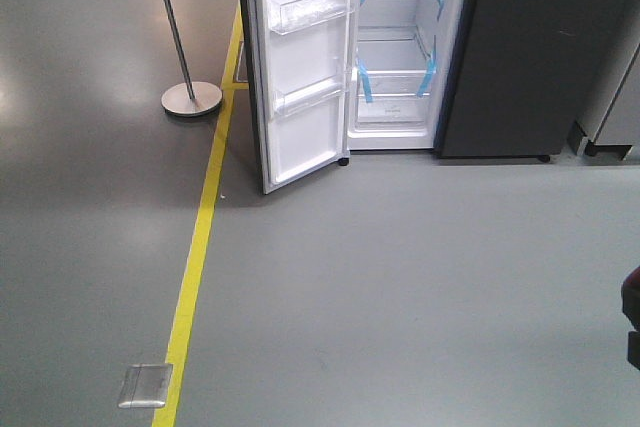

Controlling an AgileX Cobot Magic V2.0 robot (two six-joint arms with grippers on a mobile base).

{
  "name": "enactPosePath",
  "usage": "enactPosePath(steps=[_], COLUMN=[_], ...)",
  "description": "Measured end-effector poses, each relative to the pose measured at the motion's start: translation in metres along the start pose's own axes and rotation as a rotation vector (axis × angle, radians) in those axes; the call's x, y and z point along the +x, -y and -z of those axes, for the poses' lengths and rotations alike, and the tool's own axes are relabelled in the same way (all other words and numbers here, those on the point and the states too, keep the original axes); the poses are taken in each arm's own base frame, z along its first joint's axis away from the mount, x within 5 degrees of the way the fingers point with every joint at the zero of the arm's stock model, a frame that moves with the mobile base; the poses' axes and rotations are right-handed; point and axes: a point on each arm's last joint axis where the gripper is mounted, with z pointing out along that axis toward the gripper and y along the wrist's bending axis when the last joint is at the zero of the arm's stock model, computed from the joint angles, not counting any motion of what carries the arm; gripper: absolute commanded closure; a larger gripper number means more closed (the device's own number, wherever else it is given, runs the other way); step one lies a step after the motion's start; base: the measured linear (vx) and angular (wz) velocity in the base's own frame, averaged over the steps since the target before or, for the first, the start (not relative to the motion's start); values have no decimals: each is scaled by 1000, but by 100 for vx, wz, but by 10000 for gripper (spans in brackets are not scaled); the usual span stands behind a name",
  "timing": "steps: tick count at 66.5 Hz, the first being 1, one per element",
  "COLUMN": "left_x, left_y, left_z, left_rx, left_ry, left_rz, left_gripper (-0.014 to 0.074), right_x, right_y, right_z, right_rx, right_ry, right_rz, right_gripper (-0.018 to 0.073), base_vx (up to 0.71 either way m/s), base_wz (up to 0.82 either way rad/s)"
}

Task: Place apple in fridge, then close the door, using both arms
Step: 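Drive up to the open refrigerator holding the apple in the right gripper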

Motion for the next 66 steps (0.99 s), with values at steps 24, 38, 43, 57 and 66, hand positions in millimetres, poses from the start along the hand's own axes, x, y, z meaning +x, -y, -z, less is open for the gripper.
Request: enactPosePath(steps=[24, 38, 43, 57, 66], left_x=[0, 0, 0, 0, 0], left_y=[0, 0, 0, 0, 0], left_z=[0, 0, 0, 0, 0], left_rx=[0, 0, 0, 0, 0], left_ry=[0, 0, 0, 0, 0], left_rz=[0, 0, 0, 0, 0], left_gripper=[602, 602, 602, 602, 602], right_x=[0, 0, 0, 0, 0], right_y=[0, 0, 0, 0, 0], right_z=[0, 0, 0, 0, 0], right_rx=[0, 0, 0, 0, 0], right_ry=[0, 0, 0, 0, 0], right_rz=[0, 0, 0, 0, 0], right_gripper=[406, 406, 406, 406, 406], base_vx=[11, 12, 12, 12, 12], base_wz=[-1, 0, 2, 2, 1])
